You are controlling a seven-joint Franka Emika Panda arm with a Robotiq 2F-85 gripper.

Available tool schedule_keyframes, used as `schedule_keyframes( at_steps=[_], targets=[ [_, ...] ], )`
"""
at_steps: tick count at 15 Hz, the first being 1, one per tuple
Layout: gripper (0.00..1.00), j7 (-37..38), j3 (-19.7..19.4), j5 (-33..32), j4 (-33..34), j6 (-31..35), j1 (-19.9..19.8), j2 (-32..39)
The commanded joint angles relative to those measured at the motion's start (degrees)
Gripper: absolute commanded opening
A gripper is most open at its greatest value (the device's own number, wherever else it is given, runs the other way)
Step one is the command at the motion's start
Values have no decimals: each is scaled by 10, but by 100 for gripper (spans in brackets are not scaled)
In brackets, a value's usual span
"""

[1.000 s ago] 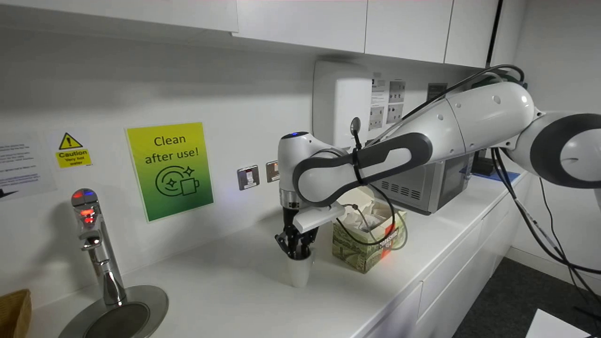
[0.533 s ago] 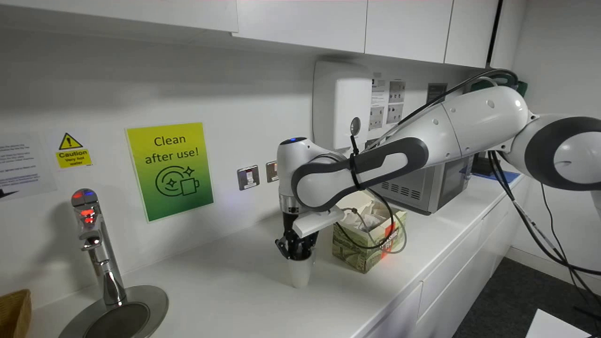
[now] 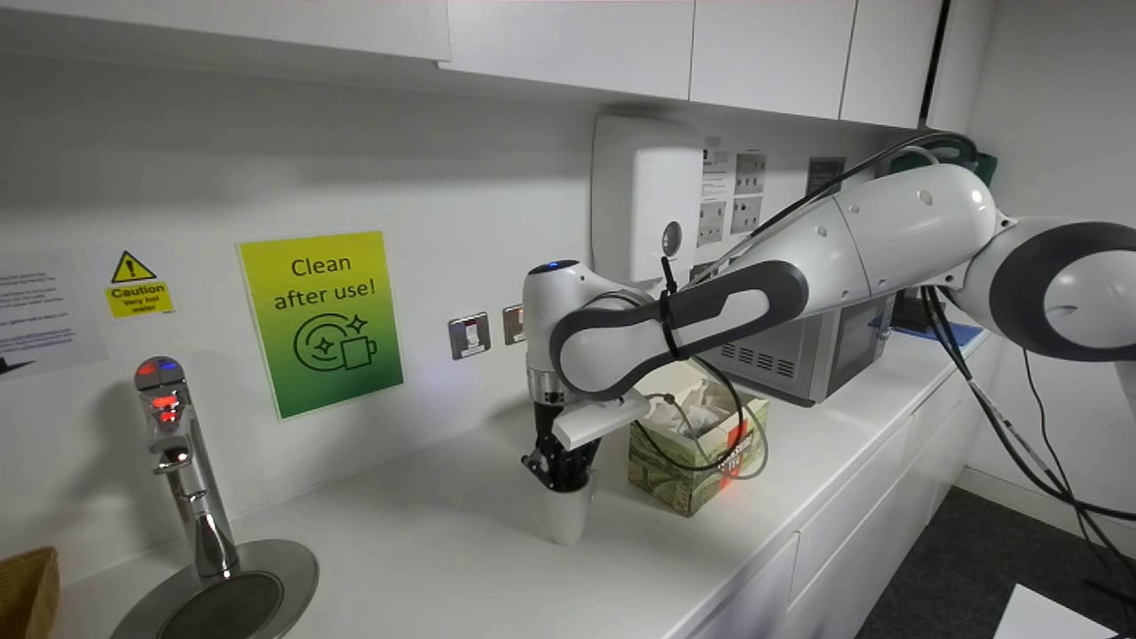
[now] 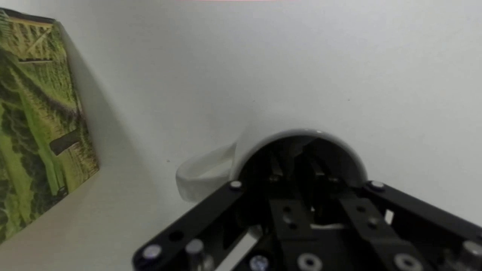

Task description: Pick up the tea bag from the white mug and put it in the green box

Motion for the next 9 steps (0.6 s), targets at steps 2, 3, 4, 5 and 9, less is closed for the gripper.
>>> schedule_keyframes(
  at_steps=[2,3,4,5,9],
  targets=[
    [0,-11,-14,7,24,-31,12,7],
    [0,-11,-14,7,24,-31,12,7],
    [1,-12,-14,7,25,-31,12,6],
    [0,-11,-14,6,24,-31,13,5],
    [0,-8,-15,-6,19,-26,22,-11]
  ],
)
